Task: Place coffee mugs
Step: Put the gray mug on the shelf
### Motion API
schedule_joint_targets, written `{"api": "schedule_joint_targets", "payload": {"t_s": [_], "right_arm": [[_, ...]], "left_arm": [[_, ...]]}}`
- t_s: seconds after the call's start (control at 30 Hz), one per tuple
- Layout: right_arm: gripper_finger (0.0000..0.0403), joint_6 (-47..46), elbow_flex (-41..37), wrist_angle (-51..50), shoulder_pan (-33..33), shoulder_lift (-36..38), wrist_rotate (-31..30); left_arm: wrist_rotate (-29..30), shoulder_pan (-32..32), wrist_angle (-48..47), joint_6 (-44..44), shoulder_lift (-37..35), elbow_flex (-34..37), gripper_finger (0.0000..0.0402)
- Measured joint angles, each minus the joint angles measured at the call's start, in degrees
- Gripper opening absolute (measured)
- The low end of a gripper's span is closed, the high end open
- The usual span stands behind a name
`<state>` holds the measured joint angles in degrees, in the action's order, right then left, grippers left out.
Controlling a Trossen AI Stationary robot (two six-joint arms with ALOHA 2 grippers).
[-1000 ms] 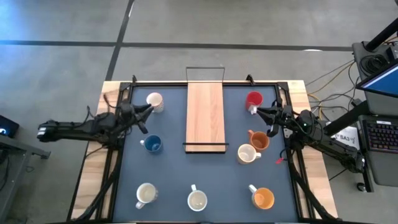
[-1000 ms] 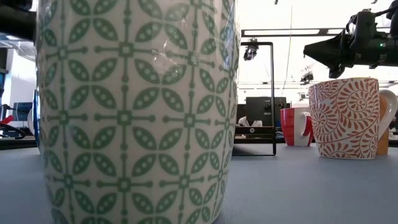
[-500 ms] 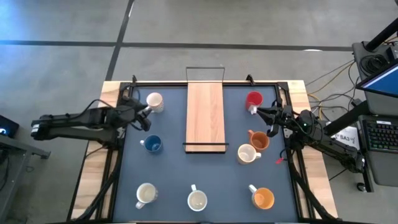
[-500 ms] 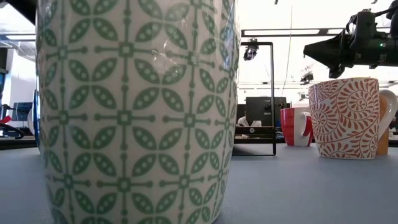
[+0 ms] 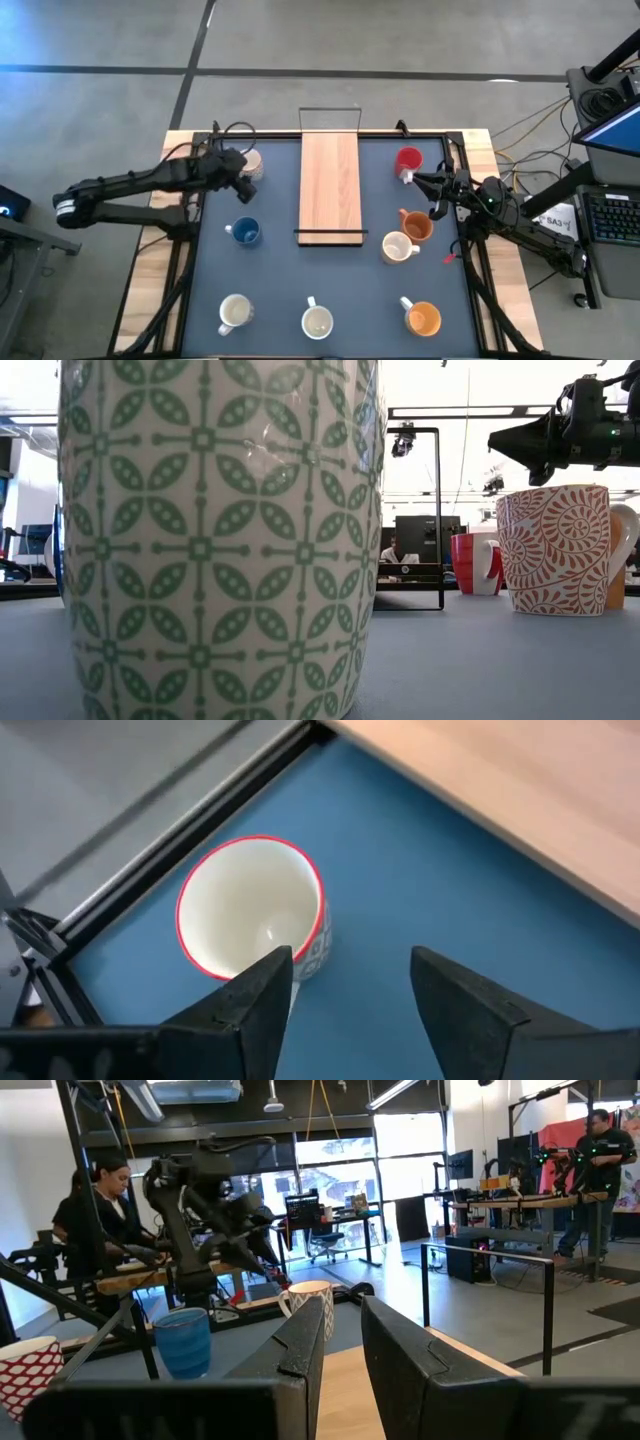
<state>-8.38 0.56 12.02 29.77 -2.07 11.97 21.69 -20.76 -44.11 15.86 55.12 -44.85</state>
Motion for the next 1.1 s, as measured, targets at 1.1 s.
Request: {"api": "schedule_joint_targets", "payload": {"t_s": [1.1], "right_arm": [[0.0061, 0.00, 0.02, 0.00, 0.00, 0.00, 0.00]], "left_arm": [[-5.83, -11.71, 2.64, -10.41, 27.55, -6.87, 0.0038]]}}
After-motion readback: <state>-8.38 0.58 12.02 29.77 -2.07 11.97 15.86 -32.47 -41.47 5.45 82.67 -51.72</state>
